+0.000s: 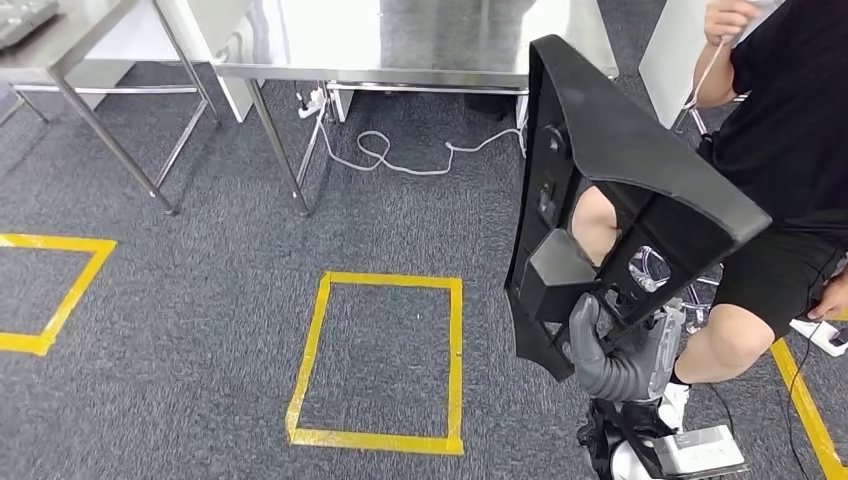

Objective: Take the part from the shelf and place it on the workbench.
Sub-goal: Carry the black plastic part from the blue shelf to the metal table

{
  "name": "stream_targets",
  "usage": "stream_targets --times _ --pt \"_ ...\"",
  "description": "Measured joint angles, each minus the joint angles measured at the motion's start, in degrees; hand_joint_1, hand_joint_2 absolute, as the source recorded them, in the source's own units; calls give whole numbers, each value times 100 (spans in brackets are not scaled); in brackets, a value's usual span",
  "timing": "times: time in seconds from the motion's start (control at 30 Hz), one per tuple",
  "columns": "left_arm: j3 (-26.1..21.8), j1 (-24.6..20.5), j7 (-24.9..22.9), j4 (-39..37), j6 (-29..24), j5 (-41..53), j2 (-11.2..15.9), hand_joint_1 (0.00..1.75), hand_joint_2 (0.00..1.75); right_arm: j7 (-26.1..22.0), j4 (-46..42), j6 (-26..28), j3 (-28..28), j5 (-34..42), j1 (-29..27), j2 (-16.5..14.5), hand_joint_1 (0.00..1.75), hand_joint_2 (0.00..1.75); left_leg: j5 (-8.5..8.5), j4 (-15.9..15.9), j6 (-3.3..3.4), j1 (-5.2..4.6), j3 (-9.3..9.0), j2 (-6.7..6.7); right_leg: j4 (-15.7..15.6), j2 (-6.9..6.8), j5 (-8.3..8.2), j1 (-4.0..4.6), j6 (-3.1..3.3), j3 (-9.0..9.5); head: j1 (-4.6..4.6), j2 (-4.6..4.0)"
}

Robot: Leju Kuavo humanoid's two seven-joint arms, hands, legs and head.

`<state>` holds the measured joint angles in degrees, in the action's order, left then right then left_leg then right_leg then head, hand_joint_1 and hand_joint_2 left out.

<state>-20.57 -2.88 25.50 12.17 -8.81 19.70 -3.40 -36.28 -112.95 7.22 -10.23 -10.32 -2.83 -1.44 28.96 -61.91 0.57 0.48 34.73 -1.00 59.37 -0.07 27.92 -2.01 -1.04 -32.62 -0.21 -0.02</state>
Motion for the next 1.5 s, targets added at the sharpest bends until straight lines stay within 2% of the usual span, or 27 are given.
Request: stream_targets --times 0.1,0.13,0.17,0.2,0.27,0.33,0.43,0.5,0.6,0.63,0.67,0.7,0.77,0.83,0.9,1.0,1.03,1.1,1.13,1.17,1.2,1.23,1.27,1.33,1.4,1.47,1.5 --pt "-2 0 -13 -1 3 17 -1 0 175 0 -1 -3 2 -14 -2 -17 175 175 474 -1063 -75 26 533 64 2 -19 9 16 49 -3 -26 1" --pt "-2 5 -22 -2 8 21 -3 0 175 1 -1 -7 3 -22 -3 -22 175 175 512 -1290 -80 29 662 69 2 -22 11 21 51 -3 -27 1" --pt "-2 8 -32 -2 12 24 -5 0 175 1 -1 -10 4 -28 -3 -28 175 175 438 -1299 -73 31 688 72 2 -23 13 22 53 0 -27 1" --pt "-1 7 -38 -2 16 26 -7 0 175 2 -1 -13 4 -33 -2 -34 175 175 265 -1080 -54 31 598 75 1 -23 15 24 53 7 -26 0" --pt "-1 -4 -48 -2 22 26 -4 0 175 2 -8 -15 5 -41 -1 -44 175 175 -114 -275 6 19 213 89 -2 -22 19 31 52 23 -26 -1" --pt "-1 -18 -61 -1 30 29 -2 0 175 3 -17 -17 8 -56 3 -48 175 175 -251 224 52 -19 -22 100 -11 -22 23 51 35 21 -25 -1" --pt "-2 -14 -87 -2 33 38 6 0 175 6 -26 -28 13 -84 4 -49 175 175 -269 343 124 -53 -61 86 -57 -31 15 64 -41 24 -23 0" --pt "-2 -17 -96 -1 34 48 3 0 175 7 -39 -38 16 -98 6 -48 175 175 -333 452 198 -39 -122 79 115 -30 121 81 -55 -58 -12 0" --pt "-3 -22 -102 0 35 54 -2 0 175 7 -44 -60 25 -107 -11 -45 175 175 -353 493 258 -53 -147 71 1132 -15 553 90 34 -567 9 0" --pt "-4 -17 -102 -1 35 54 -1 0 175 7 -43 -70 29 -109 -23 -44 175 175 -348 492 266 -65 -149 65 1409 -14 630 90 29 -715 12 -1" --pt "-9 -12 -102 -1 35 54 -2 0 175 7 -43 -79 32 -113 -32 -43 175 175 -343 489 272 -76 -151 56 1484 -13 616 90 -2 -765 11 -1" --pt "-14 -8 -102 -2 34 54 -3 0 175 6 -43 -87 33 -117 -38 -43 175 175 -340 487 272 -86 -159 44 1317 -13 508 90 -48 -692 13 -1" --pt "-26 -8 -102 -2 33 54 -8 0 175 2 -43 -96 33 -123 -39 -42 175 175 -323 472 257 -101 -177 17 526 -11 177 91 -108 -317 13 0" --pt "-33 -7 -101 -2 32 53 -10 0 175 -4 -45 -99 34 -124 -43 -42 175 175 -289 441 211 -126 -178 -6 -62 -9 -30 103 -76 -28 8 0" --pt "-44 -1 -99 -1 31 53 -9 0 175 -15 -48 -99 38 -123 -51 -40 175 175 -267 425 165 -136 -172 -14 -156 -7 -67 122 -16 26 1 -1" --pt "-82 0 -96 0 36 58 -2 0 175 -49 -53 -99 45 -114 -50 -39 175 175 -133 250 79 -92 -106 -2 -188 -12 -89 48 65 64 -8 1" --pt "-96 -1 -95 0 41 61 2 0 175 -58 -55 -99 48 -109 -47 -39 175 175 9 6 35 -68 1 8 -199 -16 -91 21 90 81 -14 1" --pt "-114 2 -93 0 57 65 8 0 175 -63 -56 -99 55 -101 -45 -38 175 175 361 -753 -53 -11 372 32 -199 -22 -79 20 115 91 -25 0" --pt "-120 6 -93 0 66 65 13 0 175 -63 -56 -99 58 -99 -45 -38 175 175 458 -1073 -88 20 552 42 -198 -22 -74 17 118 94 -23 -1" --pt "-124 9 -93 0 75 66 14 0 175 -63 -56 -99 60 -97 -46 -38 175 175 453 -1222 -116 50 657 55 -197 -21 -69 12 121 98 -24 0" --pt "-126 11 -92 0 83 67 15 0 175 -63 -56 -99 62 -96 -47 -38 175 175 337 -1148 -139 77 650 68 -196 -19 -61 2 115 108 -24 0" --pt "-127 11 -87 0 91 68 16 0 175 -63 -56 -99 63 -94 -47 -37 175 175 128 -842 -158 104 521 80 -196 -16 -48 -12 98 128 -24 0" --pt "-128 9 -83 0 98 69 18 0 175 -63 -56 -99 65 -92 -46 -36 175 175 -93 -424 -175 128 327 95 -196 -13 -30 -23 73 152 -27 0" --pt "-129 1 -75 0 114 69 20 0 175 -66 -56 -98 69 -78 -41 -31 175 175 -323 227 -172 123 2 92 -190 -11 10 1 -4 180 -35 -1" --pt "-131 1 -77 0 126 69 19 0 175 -70 -56 -96 70 -50 -33 -23 175 175 -297 356 -98 66 -60 66 -209 -12 25 34 -87 187 -41 0" --pt "-133 6 -77 0 131 66 19 0 175 -73 -55 -93 70 -32 -25 -11 175 175 -310 385 14 31 -72 54 -220 -14 39 31 -170 195 -40 0" --pt "-133 5 -77 0 131 63 18 0 175 -74 -55 -91 70 -27 -18 -3 175 175 -321 411 72 21 -92 51 -137 -13 87 30 -186 157 -39 0"
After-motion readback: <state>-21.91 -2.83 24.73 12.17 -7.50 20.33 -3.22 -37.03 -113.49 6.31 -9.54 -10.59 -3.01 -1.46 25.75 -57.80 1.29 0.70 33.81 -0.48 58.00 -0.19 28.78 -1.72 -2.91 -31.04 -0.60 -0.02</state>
